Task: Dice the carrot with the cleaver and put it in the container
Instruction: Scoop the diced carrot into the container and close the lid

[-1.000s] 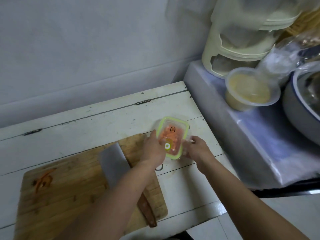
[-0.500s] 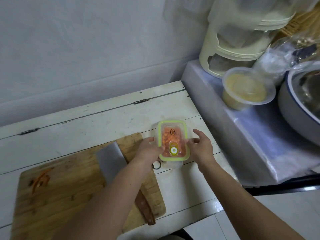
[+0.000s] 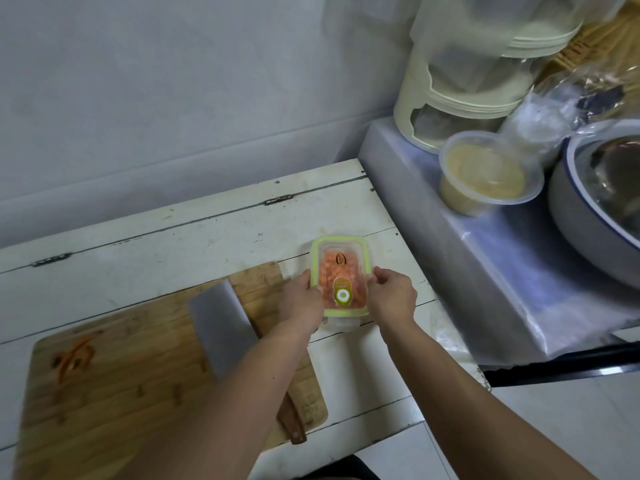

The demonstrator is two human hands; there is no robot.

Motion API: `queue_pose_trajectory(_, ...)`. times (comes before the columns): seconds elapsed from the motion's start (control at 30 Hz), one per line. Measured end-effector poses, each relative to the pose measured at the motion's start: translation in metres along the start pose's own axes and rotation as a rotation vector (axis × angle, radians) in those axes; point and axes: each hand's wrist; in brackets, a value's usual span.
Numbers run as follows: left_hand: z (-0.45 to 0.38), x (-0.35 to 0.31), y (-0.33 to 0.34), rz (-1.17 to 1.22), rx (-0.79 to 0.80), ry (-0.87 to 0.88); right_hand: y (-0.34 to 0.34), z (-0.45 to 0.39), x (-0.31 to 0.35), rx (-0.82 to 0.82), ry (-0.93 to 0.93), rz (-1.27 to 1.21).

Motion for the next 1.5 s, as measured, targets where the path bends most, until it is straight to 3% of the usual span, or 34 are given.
queue_pose_trajectory(0.13, -0.002, -0.003, -0.001, 0.002, 0.007, -0.037, -0.001, 0.000, 0.001, 0.022, -0.014, 0.041)
queue_pose_trajectory(0.3, -0.005, -0.010, -0.010, 0.188, 0.000, -0.106, -0.010, -0.015, -0.003, 0.158, 0.130, -0.291)
queue_pose_trajectory(0.5, -0.012, -0.009, -0.011, 0.293, 0.017, -0.198, -0.022, -0.025, 0.000, 0.370, 0.161, -0.342)
queue_pose_trajectory(0.7, -0.010, -0.012, -0.011, 0.289, -0.001, -0.173, -0.023, -0.032, -0.001, 0.375, 0.143, -0.346)
queue_pose_trajectory(1.03, -0.014, -0.006, -0.021, 0.413, 0.163, -0.224, -0.023, -0.029, 0.002, 0.355, 0.170, -0.357)
queue_pose_trajectory(1.3, -0.019, -0.003, -0.030, 0.382, 0.221, -0.217, -0.022, -0.028, -0.003, 0.317, 0.102, -0.226)
queue_pose_trajectory(1.5, -0.014, -0.001, -0.020, 0.317, 0.066, -0.094, -0.020, -0.022, 0.004, 0.231, 0.023, -0.164)
Point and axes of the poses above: each hand's wrist, its own z-axis away from the middle knuckle, its own y-axis out of the palm, x = y × z, and after that the axes turned 6 degrees about x, right-handed
